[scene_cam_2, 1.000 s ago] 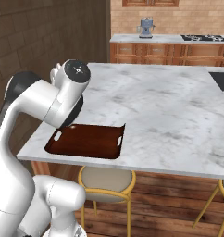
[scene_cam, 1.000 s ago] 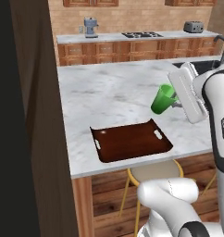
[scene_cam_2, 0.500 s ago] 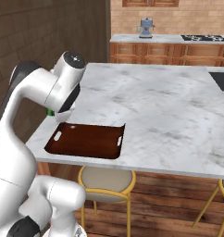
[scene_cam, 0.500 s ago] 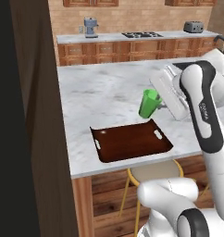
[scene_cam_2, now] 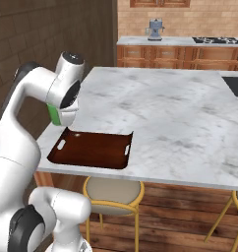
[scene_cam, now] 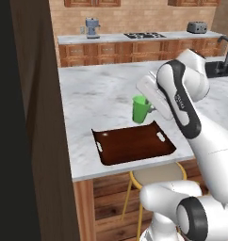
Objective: There is a tray on the dining counter. Grab the cup, mug, and pitcher and place them on the tray. The pitcher may be placed next to the tray if it cannot fit the tray.
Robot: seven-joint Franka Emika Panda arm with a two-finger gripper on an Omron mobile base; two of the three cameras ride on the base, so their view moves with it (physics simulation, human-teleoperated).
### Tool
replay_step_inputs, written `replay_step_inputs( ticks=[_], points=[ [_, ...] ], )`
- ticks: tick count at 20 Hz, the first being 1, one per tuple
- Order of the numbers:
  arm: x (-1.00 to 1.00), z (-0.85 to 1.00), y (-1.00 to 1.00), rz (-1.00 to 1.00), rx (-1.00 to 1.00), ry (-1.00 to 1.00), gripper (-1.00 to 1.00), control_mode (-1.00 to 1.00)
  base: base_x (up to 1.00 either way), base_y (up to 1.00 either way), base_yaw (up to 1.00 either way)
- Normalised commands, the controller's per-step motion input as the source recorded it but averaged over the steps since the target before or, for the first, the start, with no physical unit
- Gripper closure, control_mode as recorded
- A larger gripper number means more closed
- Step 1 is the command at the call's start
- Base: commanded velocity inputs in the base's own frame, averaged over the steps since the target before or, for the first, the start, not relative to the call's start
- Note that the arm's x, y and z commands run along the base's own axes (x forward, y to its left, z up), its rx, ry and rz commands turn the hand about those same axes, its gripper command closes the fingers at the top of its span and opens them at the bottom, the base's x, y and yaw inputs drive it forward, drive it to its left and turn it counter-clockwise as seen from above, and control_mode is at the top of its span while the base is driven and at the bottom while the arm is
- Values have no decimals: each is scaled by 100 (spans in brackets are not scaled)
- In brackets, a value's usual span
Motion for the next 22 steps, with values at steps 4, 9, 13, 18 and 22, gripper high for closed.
replay_step_inputs(
  ticks=[4, 9, 13, 18, 22],
  points=[
    [31, -21, 0, 1, -7, 3, 100, -100, 0, 0, 0],
    [18, -27, 1, 0, -4, 2, 100, -100, 0, 0, 0],
    [17, -29, 1, 0, -2, 0, 100, -100, 0, 0, 0],
    [11, -33, 3, 0, -2, 1, 100, -100, 0, 0, 0],
    [3, -19, 0, 1, 0, 0, 100, -100, 0, 0, 0]
  ],
)
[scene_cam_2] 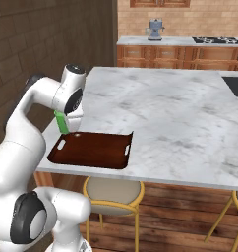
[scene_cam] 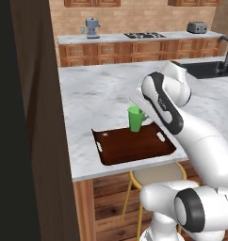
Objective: There is a tray on the dining counter. Grab the cup, mug, and pitcher and place them on the tray. The pitcher may be placed next to the tray if it cannot fit the tray.
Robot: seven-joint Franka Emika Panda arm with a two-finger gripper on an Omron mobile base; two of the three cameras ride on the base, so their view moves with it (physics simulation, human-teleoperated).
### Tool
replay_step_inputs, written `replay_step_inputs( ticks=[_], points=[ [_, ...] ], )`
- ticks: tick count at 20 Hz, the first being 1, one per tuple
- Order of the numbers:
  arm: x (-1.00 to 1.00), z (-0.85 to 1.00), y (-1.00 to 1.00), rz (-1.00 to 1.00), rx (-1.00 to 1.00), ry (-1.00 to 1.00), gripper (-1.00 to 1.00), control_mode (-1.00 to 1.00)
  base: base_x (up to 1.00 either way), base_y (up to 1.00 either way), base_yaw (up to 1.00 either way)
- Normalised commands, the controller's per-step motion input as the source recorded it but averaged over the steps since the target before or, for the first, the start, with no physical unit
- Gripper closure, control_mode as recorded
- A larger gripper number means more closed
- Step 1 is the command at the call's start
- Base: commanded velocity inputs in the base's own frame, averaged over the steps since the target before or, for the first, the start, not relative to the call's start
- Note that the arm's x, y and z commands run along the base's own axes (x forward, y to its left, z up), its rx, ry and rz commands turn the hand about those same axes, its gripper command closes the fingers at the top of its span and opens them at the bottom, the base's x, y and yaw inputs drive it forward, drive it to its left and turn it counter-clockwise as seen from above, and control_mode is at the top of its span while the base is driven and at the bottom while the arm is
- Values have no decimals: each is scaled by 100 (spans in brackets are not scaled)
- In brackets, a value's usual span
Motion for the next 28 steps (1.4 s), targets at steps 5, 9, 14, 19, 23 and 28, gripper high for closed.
replay_step_inputs(
  ticks=[5, 9, 14, 19, 23, 28],
  points=[
    [13, -27, 6, 0, -1, 0, 100, -100, 0, 0, 0],
    [31, -30, 21, 0, -3, 0, 100, -100, 0, 0, 0],
    [41, -30, 18, 0, 0, 0, 100, -100, 0, 0, 0],
    [42, -26, 13, 0, 0, 0, 100, -100, 0, 0, 0],
    [31, -22, 1, 0, 0, 0, 100, -100, 0, 0, 0],
    [26, -17, 0, 0, 0, 0, 100, -100, 0, 0, 0]
  ],
)
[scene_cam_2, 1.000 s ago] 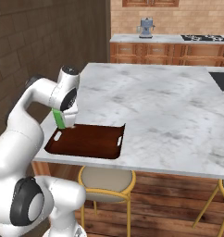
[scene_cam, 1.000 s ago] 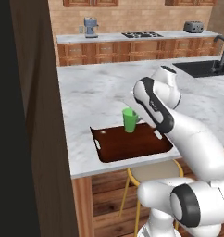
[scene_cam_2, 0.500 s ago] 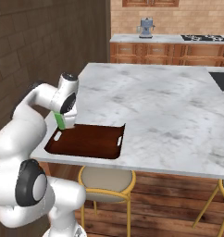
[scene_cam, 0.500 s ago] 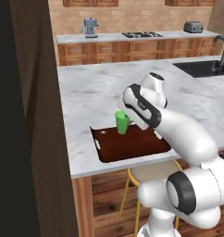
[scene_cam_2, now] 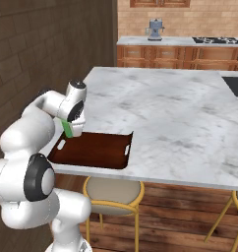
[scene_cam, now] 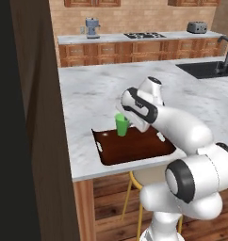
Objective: There is a tray on the dining counter. Grab the cup, mug, and pitcher and place them on the tray. The pitcher may be placed next to the tray if it cannot fit the tray.
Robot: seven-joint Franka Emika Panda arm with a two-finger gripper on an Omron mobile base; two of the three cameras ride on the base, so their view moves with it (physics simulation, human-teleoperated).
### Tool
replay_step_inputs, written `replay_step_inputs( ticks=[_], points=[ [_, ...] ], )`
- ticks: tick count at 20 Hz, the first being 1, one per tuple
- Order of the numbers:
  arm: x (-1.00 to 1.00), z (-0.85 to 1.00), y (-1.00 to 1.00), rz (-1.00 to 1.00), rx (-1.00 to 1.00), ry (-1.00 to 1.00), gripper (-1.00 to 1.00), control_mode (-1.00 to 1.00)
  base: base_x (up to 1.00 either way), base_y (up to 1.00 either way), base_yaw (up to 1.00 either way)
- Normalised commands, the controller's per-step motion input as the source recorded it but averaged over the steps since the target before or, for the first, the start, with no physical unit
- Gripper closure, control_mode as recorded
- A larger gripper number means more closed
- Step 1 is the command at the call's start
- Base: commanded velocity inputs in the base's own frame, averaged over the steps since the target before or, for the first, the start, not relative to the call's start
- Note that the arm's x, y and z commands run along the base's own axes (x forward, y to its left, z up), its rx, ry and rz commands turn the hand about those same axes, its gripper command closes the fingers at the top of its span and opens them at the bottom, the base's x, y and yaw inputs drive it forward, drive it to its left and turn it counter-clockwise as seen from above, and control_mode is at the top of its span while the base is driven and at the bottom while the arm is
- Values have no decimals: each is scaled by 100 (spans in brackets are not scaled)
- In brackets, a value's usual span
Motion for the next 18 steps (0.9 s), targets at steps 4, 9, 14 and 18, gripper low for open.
replay_step_inputs(
  ticks=[4, 9, 14, 18],
  points=[
    [34, -24, 3, 0, 0, 0, 100, -100, 0, 0, 0],
    [36, -28, 11, 0, 0, 0, 100, -100, 0, 0, 0],
    [35, -25, 13, 0, 0, 0, 100, -100, 0, 0, 0],
    [24, -23, 12, 0, 0, 1, 100, -100, 0, 0, 0]
  ],
)
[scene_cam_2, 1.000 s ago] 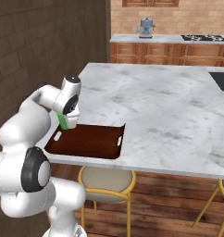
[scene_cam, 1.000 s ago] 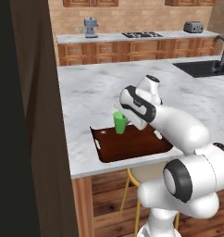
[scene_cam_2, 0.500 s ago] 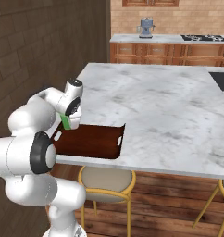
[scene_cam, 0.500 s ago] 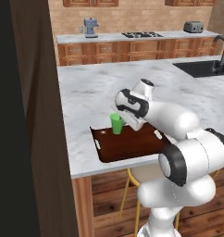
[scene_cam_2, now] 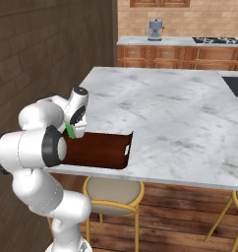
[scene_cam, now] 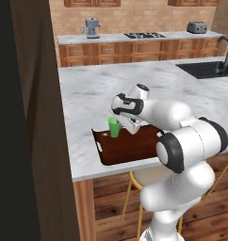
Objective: There is a tray on the dining counter. Grab the cup, mug, and pitcher and place them on the tray. The pitcher may be placed next to the tray if it cannot fit the tray.
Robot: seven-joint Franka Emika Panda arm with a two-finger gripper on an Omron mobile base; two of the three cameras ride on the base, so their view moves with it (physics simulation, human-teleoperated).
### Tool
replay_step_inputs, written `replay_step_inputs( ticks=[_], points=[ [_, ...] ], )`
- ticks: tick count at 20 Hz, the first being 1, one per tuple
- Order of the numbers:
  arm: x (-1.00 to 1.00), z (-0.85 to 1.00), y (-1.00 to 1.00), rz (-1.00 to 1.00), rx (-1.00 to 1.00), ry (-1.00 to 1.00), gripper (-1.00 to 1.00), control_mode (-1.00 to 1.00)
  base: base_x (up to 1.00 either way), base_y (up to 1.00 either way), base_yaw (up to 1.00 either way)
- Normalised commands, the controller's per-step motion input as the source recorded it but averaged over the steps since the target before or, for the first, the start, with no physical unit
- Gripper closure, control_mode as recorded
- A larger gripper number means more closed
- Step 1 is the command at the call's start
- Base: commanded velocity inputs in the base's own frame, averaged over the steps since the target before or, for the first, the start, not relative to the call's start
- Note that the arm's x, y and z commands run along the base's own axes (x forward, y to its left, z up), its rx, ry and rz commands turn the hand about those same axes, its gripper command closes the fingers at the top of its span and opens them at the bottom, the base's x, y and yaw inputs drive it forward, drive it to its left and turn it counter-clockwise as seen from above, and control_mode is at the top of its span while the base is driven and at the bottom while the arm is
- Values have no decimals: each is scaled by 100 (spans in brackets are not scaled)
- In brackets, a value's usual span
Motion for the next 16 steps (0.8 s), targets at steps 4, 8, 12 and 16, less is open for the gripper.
replay_step_inputs(
  ticks=[4, 8, 12, 16],
  points=[
    [15, -24, 16, 0, 0, 1, 100, -100, 0, 0, 0],
    [19, -27, 16, 0, 0, 1, 100, -100, 0, 0, 0],
    [28, -26, 10, 0, 0, 0, 100, -100, 0, 0, 0],
    [26, -23, 6, 0, 0, 0, 100, -100, 0, 0, 0]
  ],
)
